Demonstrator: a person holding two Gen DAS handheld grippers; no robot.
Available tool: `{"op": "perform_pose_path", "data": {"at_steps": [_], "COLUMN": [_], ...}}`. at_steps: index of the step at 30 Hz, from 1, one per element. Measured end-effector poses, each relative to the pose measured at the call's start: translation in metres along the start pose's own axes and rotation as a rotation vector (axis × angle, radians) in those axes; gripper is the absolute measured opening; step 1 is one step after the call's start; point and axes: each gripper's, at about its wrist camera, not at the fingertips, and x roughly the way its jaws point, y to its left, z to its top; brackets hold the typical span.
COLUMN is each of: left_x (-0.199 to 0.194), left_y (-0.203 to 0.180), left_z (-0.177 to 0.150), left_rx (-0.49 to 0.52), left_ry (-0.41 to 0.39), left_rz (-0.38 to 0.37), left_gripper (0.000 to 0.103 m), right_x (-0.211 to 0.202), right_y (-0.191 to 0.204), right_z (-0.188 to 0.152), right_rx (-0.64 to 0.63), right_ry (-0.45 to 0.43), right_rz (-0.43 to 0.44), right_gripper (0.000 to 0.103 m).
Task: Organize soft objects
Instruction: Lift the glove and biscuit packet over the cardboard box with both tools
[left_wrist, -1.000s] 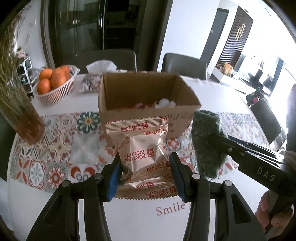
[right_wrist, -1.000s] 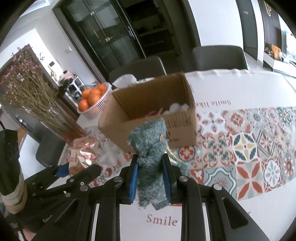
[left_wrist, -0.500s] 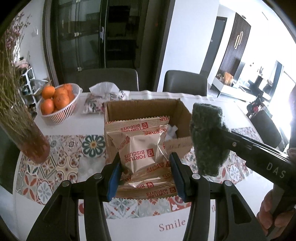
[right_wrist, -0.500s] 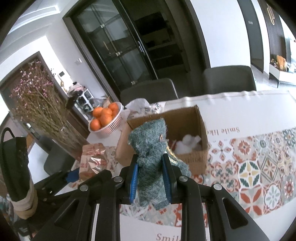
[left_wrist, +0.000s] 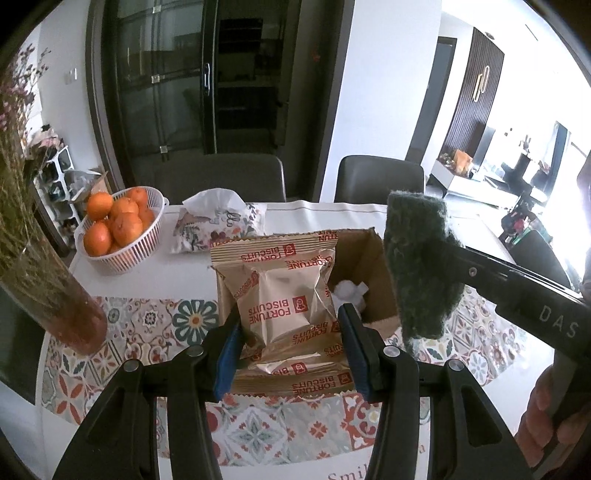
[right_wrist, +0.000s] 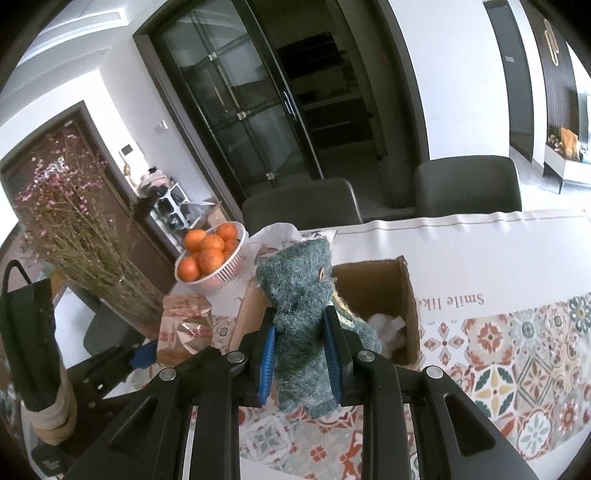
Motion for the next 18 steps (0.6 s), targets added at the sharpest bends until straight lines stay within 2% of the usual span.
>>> {"op": "perform_pose_path", "data": {"at_steps": [9,18], "left_x": [0.027,0.070], "left_y": [0.006,0.014], "left_z": [0.018,0.027], "left_rx": [0.015,0.036], "left_ry": [0.016,0.072], "left_rz": [0.022,0.031], "left_gripper": [0.050,0.050], "right_x": [0.035,0.084], "right_y": [-0.009,-0.020], "right_z": [0.020,0.023], "right_rx": [-0.024,-0.070], "right_ry": [0.050,0.158], "right_rz": [-0.026,-0.077], "right_gripper": [0.025,0.025]}}
